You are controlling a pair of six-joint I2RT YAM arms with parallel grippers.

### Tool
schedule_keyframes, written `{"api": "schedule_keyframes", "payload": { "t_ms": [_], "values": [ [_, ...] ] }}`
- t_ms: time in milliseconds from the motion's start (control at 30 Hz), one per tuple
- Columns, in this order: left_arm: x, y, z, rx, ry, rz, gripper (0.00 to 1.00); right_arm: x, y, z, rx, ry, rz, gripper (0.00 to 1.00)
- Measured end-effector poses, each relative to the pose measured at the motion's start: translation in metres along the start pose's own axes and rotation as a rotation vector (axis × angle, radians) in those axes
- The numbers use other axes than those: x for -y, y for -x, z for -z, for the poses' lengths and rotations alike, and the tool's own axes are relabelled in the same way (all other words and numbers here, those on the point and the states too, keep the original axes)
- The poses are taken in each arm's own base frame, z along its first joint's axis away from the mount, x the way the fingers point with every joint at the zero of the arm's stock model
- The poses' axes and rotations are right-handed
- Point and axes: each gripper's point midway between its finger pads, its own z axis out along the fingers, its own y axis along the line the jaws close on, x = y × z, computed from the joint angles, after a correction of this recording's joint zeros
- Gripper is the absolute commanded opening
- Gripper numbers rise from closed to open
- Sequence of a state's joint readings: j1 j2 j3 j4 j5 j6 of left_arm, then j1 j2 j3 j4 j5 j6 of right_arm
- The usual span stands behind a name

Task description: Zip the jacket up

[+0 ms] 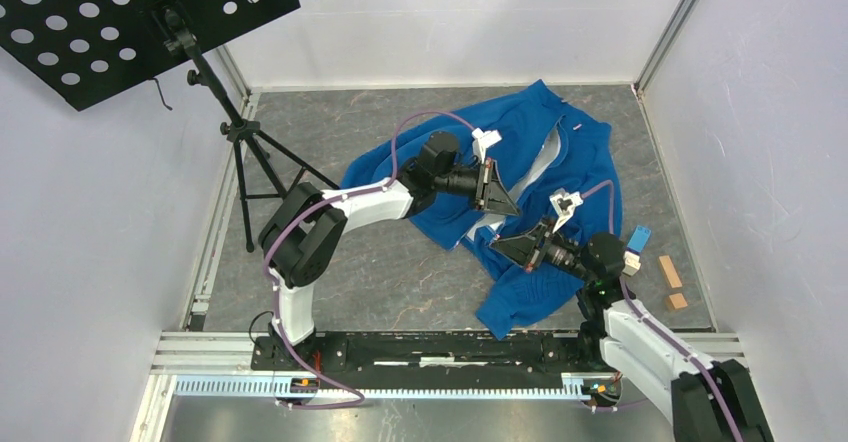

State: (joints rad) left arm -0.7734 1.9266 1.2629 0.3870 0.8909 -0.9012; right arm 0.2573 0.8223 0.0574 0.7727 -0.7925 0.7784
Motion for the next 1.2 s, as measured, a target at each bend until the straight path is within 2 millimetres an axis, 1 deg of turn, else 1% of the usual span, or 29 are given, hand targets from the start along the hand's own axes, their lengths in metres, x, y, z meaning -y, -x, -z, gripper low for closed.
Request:
{"api": "schedule_keyframes", "payload": {
  "t_ms": [100,167,233,267,333,367,400,500,567,667,733,800,900,933,1000,1067,1133,1200],
  "values": [
    [0.001,0.003,-0.003,0.022,0.008,0.02,0.02,-0.016,0.009,-0.01,0.018,0.02,0.059,0.02],
    [0.001,0.003,-0.004,0.027,0.013,0.033,0.02,-0.018,0.014,-0.014,0.035,0.014,0.075,0.02],
    [0.001,0.006,-0.005,0.041,0.018,0.04,0.02,-0.013,0.019,-0.017,0.051,-0.021,0.074,0.05],
    [0.001,0.006,-0.006,0.046,0.02,0.041,0.02,-0.009,0.02,-0.018,0.055,-0.038,0.072,0.08],
    [0.001,0.008,-0.006,0.054,0.025,0.047,0.02,-0.004,0.022,-0.019,0.058,-0.067,0.073,0.2],
    [0.0,0.008,-0.007,0.056,0.027,0.049,0.02,-0.001,0.023,-0.019,0.057,-0.084,0.081,0.23],
    [0.0,0.008,-0.007,0.058,0.03,0.051,0.02,0.001,0.025,-0.019,0.058,-0.098,0.085,0.26],
    [0.001,0.009,-0.007,0.061,0.026,0.069,0.02,0.008,0.033,-0.02,0.055,-0.161,0.12,0.28],
    [0.007,0.014,-0.008,0.077,0.002,0.086,0.02,0.009,0.039,-0.019,0.061,-0.188,0.131,0.27],
    [0.017,0.021,-0.008,0.098,-0.038,0.109,0.02,0.01,0.043,-0.014,0.093,-0.217,0.116,0.18],
    [0.018,0.022,-0.008,0.102,-0.043,0.119,0.02,0.008,0.045,-0.01,0.133,-0.223,0.089,0.11],
    [0.017,0.021,-0.008,0.1,-0.036,0.128,0.02,0.009,0.042,-0.005,0.163,-0.224,0.059,0.06],
    [0.014,0.018,-0.007,0.089,-0.016,0.149,0.02,0.015,0.04,-0.001,0.175,-0.256,0.044,0.04],
    [0.014,0.017,-0.006,0.086,-0.01,0.153,0.02,0.018,0.04,0.0,0.168,-0.277,0.045,0.07],
    [0.016,0.016,-0.004,0.081,-0.003,0.157,0.02,0.025,0.04,0.001,0.15,-0.323,0.059,0.18],
    [0.019,0.016,-0.003,0.08,-0.003,0.155,0.03,0.028,0.042,0.005,0.14,-0.356,0.089,0.27],
    [0.02,0.016,-0.002,0.074,0.002,0.155,0.03,0.026,0.046,0.01,0.156,-0.371,0.128,0.3],
    [0.022,0.016,-0.001,0.067,0.009,0.151,0.02,0.025,0.051,0.015,0.175,-0.381,0.165,0.3]
  ]
}}
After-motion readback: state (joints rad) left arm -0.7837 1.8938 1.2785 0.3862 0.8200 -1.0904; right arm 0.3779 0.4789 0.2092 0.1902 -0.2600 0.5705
